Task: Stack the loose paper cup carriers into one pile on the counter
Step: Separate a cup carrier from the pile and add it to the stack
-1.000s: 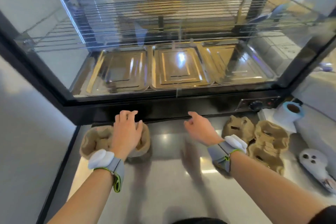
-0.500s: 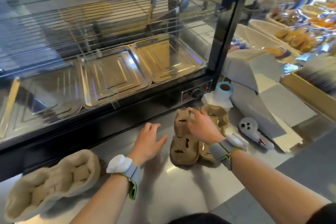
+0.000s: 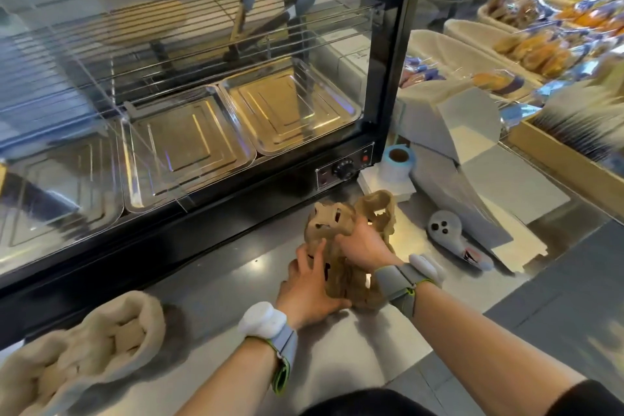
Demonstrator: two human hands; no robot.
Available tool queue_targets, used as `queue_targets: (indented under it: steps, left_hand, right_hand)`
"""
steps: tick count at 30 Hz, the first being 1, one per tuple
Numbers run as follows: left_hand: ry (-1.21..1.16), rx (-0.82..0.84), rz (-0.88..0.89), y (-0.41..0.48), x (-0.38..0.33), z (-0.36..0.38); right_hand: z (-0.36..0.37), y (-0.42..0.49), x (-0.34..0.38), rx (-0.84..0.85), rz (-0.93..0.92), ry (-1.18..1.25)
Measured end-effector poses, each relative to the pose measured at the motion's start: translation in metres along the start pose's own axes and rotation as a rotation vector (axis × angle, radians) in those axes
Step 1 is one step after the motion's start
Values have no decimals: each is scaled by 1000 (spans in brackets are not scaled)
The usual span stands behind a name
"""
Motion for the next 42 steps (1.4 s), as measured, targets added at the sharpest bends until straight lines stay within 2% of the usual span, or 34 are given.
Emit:
queue_targets:
  steps: [3, 7, 10, 13, 16, 20, 26, 31, 35, 37, 40, 42]
  left_hand:
    - [70, -79, 11, -6, 3, 8]
    - [278, -229, 50, -12, 18, 12]
    - [227, -229, 47, -12, 29, 3]
    - [32, -226, 16, -13, 38, -11]
    - [-292, -196, -15, -15, 43, -24]
    - [-953, -66, 2, -28, 50, -42]
    - [-1491, 171, -5, -47, 68, -54]
    - [-1697, 183, -56, -57, 72, -49]
    - [-1789, 156, -68, -65, 84, -48]
    - [-1796, 136, -58, -69, 94, -48]
    - [-1761, 115, -66, -73, 103, -51]
    - [-1672, 22, -127, -74, 107, -56]
  right_hand:
    - [3, -4, 4, 65, 82, 120]
    - [10, 0, 7, 117, 46, 99]
    - [14, 5, 2, 109, 26, 83]
    - [11, 4, 2, 51, 10, 74]
    - [7, 3, 5, 4, -11, 79]
    - [11, 9, 9, -15, -39, 77]
    - [25, 13, 17, 17, -66, 77]
    - [33, 17, 19, 26, -90, -5]
    - [38, 16, 21, -49, -143, -120]
    - [41, 16, 23, -64, -171, -164]
    - [43, 19, 23, -1, -162, -150]
    - [44, 21, 21, -13, -146, -133]
Point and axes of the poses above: each hand's wrist, its own y-axis towards the middle knuckle, its own z-axis out of the palm, x = y × z, the point moved 2 cm from there along y, towards the middle knuckle, and after that the axes turned 3 degrees about -y, right-handed, at the moved point
